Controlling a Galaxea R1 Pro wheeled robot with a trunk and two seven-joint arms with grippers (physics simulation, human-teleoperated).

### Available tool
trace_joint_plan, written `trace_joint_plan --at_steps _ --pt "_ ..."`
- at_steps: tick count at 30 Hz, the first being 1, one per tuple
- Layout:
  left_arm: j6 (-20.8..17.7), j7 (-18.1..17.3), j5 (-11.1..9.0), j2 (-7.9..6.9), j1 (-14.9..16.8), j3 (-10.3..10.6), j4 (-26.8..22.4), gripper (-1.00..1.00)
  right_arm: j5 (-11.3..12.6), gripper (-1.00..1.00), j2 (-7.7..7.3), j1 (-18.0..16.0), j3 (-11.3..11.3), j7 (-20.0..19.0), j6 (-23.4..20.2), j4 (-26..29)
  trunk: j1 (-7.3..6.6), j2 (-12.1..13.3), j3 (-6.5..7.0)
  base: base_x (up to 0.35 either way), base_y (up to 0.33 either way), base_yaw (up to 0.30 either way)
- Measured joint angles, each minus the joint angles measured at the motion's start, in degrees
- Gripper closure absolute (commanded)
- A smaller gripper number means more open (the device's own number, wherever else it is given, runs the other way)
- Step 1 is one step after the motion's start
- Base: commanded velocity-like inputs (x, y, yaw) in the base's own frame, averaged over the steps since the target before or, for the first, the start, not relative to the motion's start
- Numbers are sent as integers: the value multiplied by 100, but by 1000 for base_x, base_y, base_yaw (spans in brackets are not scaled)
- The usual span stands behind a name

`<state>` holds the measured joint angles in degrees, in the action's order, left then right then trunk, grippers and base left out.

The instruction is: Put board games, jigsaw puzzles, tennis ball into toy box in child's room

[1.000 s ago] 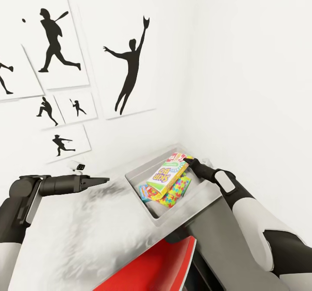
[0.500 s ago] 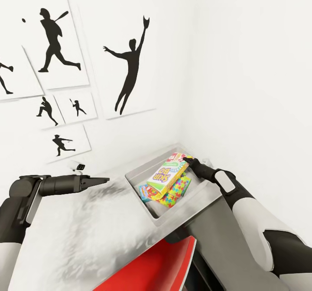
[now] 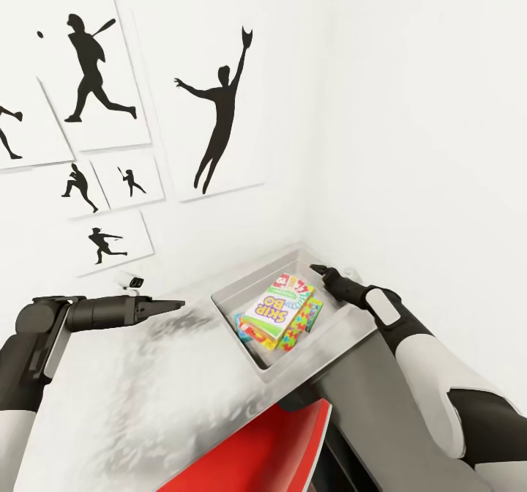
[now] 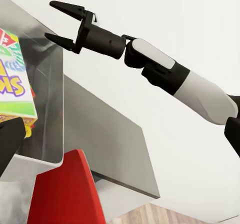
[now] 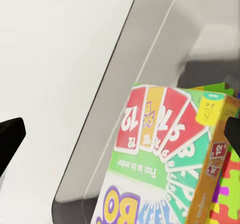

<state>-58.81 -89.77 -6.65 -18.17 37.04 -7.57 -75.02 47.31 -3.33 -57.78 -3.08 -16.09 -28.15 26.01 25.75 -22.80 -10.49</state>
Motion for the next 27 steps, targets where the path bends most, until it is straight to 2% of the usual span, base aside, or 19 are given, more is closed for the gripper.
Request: trace_joint_plan --at_steps 8,11,14,16,20,23,25,27 --pt "0 0 3 0 0 0 -1 -100 19 -100 -29 0 -27 -41 0 6 0 0 0 0 0 0" --pt "0 0 3 0 0 0 3 -100 26 -100 -36 7 3 -258 -14 120 0 0 0 0 0 0" --pt "0 0 3 0 0 0 4 -100 37 -100 -35 32 21 -613 -118 750 0 -1 1 0 0 0" --pt "0 0 1 0 0 0 4 -100 33 -100 -31 77 20 -719 -351 1311 0 -1 0 0 0 0" --pt "0 0 -4 0 0 0 5 -100 35 -100 -35 564 3 -778 -967 2393 0 0 0 0 0 0" --pt "0 0 -5 0 0 0 4 -100 39 -100 -52 1018 -30 -793 -1267 2955 0 0 -1 0 0 0" --pt "0 0 -6 0 0 0 5 -100 55 -100 -138 1356 -51 -847 -1351 3245 0 0 -1 0 0 0" --pt "0 0 -6 -1 0 0 1 -100 85 -100 -282 1653 -65 -1114 -1373 3417 0 0 -1 0 0 0"
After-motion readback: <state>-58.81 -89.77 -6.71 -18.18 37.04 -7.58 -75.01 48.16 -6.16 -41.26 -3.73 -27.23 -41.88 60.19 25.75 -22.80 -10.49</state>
